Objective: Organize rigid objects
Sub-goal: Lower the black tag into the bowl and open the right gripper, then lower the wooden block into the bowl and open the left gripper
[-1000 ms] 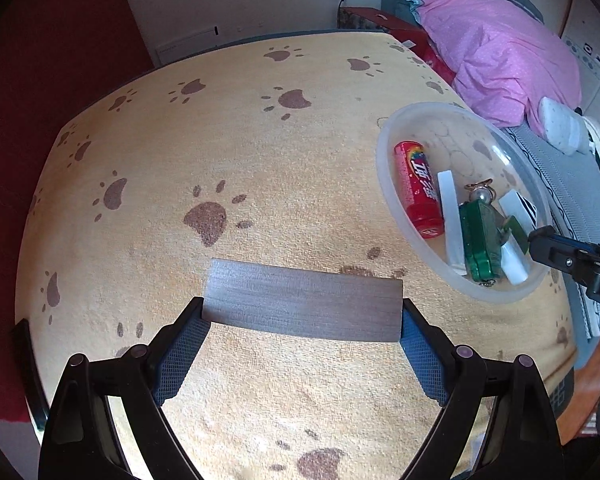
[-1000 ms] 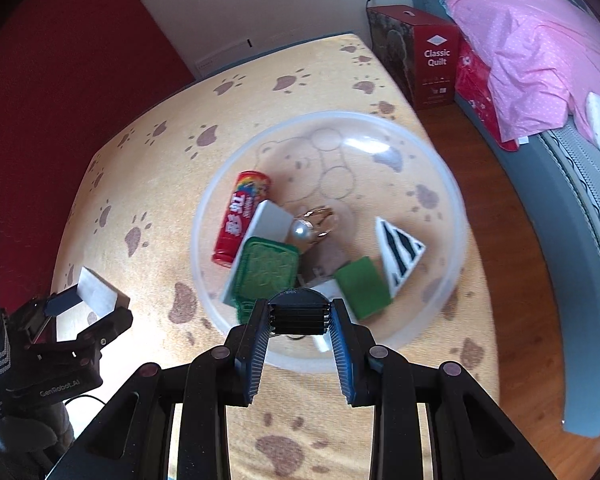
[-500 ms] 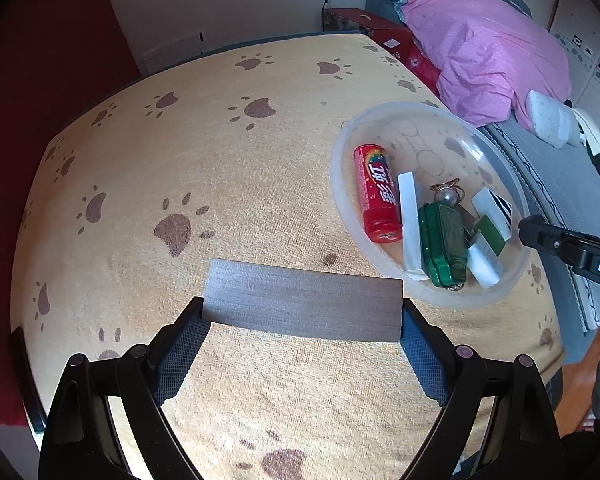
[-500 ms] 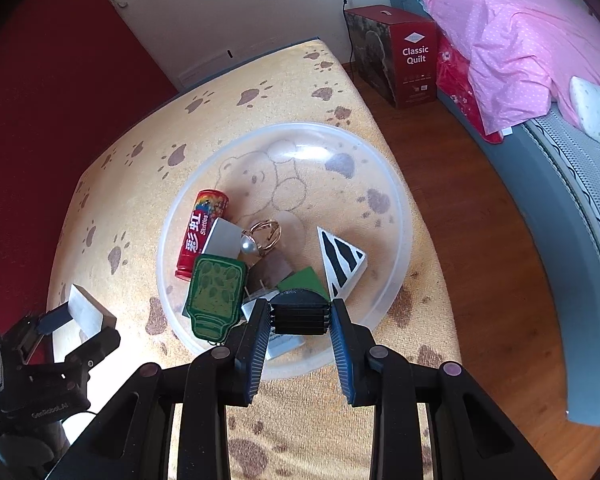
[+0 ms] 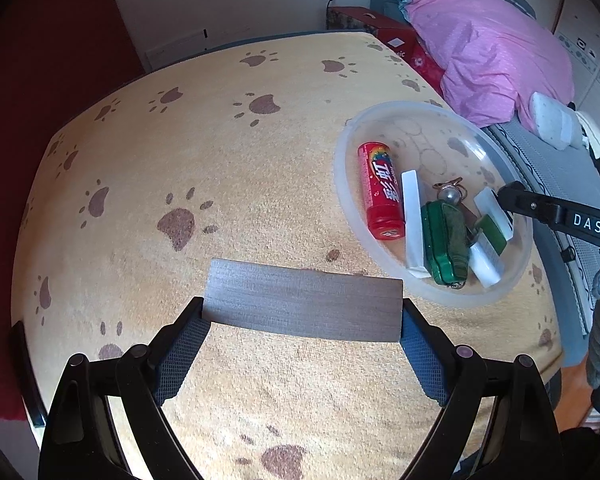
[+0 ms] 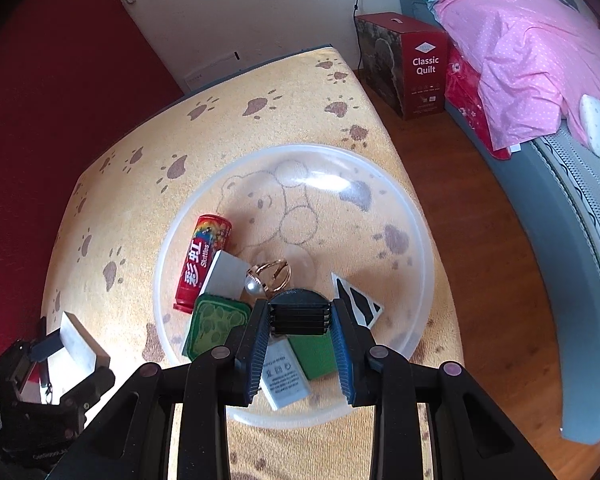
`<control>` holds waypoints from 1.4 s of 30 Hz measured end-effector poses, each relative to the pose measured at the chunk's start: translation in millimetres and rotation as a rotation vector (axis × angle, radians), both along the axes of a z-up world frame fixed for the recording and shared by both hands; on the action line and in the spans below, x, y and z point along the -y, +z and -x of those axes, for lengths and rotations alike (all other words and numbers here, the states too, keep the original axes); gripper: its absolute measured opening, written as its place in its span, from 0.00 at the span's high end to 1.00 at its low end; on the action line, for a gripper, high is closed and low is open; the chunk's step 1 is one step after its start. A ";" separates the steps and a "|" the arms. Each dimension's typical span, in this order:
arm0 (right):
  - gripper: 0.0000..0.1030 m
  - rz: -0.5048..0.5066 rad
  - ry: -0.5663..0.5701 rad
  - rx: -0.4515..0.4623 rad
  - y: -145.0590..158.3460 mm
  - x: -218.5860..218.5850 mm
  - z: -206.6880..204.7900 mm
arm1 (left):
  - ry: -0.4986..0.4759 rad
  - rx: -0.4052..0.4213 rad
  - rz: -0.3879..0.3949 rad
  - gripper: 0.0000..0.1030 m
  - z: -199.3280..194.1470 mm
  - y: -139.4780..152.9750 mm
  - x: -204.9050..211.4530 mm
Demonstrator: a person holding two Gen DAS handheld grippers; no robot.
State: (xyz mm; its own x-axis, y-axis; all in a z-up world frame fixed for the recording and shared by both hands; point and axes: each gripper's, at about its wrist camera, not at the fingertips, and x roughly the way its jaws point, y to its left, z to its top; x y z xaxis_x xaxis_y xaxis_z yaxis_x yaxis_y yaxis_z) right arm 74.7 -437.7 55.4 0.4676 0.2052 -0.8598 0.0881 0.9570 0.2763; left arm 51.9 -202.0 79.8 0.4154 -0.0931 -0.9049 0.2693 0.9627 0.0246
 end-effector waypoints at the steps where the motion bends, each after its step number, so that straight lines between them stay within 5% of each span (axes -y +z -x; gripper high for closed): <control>1: 0.68 -0.001 -0.002 0.000 -0.7 0.5 -1.6 | 0.001 -0.001 0.000 0.11 -0.1 -0.2 -0.4; 24: 0.63 -0.050 -0.059 -0.036 -10.6 20.7 27.9 | -0.083 -0.020 0.015 0.11 -9.4 1.3 28.4; 42: 0.63 -0.065 -0.147 -0.026 -7.5 56.3 59.9 | -0.209 -0.026 0.056 0.11 -37.5 1.4 99.8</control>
State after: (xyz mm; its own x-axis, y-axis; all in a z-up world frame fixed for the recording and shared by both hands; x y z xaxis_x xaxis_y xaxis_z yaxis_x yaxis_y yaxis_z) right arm 14.8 -494.0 47.9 0.4743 0.1919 -0.8592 0.2339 0.9134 0.3332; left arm 89.4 -301.8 81.3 0.3581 -0.2253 -0.9061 0.4629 0.8856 -0.0373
